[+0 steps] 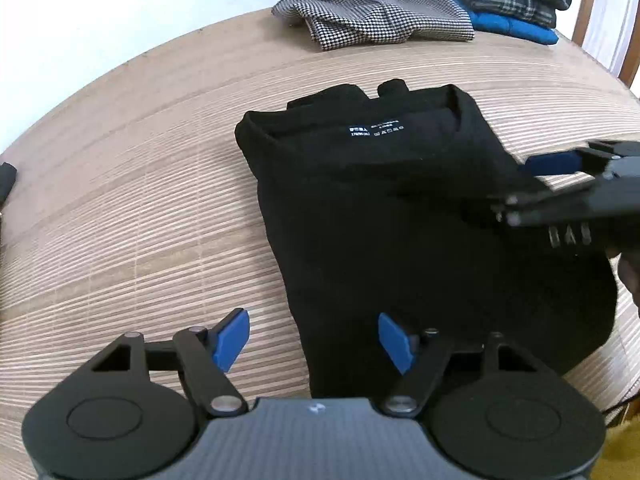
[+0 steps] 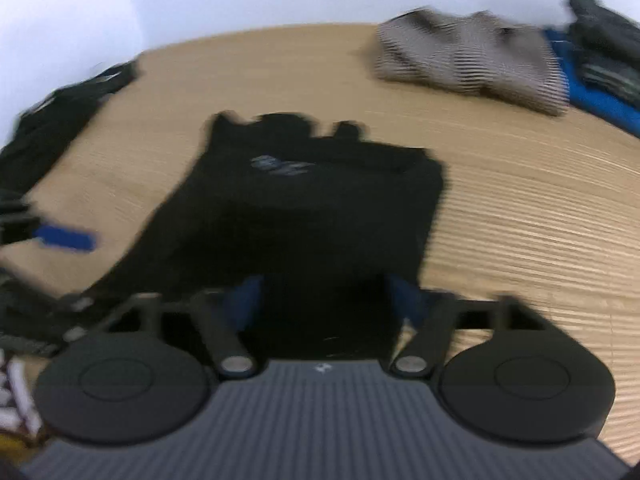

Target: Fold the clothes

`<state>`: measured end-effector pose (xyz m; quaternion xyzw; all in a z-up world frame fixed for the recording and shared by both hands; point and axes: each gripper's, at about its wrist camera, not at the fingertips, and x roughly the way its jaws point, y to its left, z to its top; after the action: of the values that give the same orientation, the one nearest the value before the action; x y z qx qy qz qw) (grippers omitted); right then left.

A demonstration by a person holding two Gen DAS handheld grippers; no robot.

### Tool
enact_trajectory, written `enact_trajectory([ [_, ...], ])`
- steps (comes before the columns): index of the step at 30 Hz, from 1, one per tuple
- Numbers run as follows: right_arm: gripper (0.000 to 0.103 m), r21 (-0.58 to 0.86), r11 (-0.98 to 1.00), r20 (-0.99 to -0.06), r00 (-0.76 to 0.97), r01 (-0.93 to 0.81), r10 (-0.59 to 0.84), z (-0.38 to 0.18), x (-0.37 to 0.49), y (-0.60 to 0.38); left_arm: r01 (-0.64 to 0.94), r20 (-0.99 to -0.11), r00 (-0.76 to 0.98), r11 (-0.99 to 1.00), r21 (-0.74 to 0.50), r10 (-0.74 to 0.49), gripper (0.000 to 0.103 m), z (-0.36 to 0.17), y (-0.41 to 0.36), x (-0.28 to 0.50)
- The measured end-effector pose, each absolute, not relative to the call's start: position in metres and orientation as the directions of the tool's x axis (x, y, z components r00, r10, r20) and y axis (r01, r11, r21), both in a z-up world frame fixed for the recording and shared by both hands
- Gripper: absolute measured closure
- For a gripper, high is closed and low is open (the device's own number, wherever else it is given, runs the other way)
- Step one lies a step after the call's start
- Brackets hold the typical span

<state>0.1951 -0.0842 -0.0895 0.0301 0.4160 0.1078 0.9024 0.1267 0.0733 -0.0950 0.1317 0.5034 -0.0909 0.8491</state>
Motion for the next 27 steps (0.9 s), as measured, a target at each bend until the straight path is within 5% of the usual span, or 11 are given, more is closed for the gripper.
enact_trajectory([
  [4, 0.012, 0.306, 0.951, -0.726, 0.639, -0.032, 0.255, -0.082, 0.196, -0.103, 0.262, -0.875, 0.483, 0.956, 0.128, -0.015, 0.028, -0.097, 0.076, 0.125],
  [21, 0.012, 0.302, 0.953, -0.718, 0.657, -0.005, 0.230, -0.056, 0.134, -0.118, 0.242, -0.865, 0.502, 0.959, 0.145, 0.004, 0.028, -0.077, 0.087, 0.098],
  [27, 0.012, 0.352, 0.936, -0.724, 0.633, -0.004, 0.275, -0.063, 0.133, -0.116, 0.248, -0.876, 0.469, 0.969, 0.011, -0.110, 0.028, -0.075, 0.101, 0.094],
])
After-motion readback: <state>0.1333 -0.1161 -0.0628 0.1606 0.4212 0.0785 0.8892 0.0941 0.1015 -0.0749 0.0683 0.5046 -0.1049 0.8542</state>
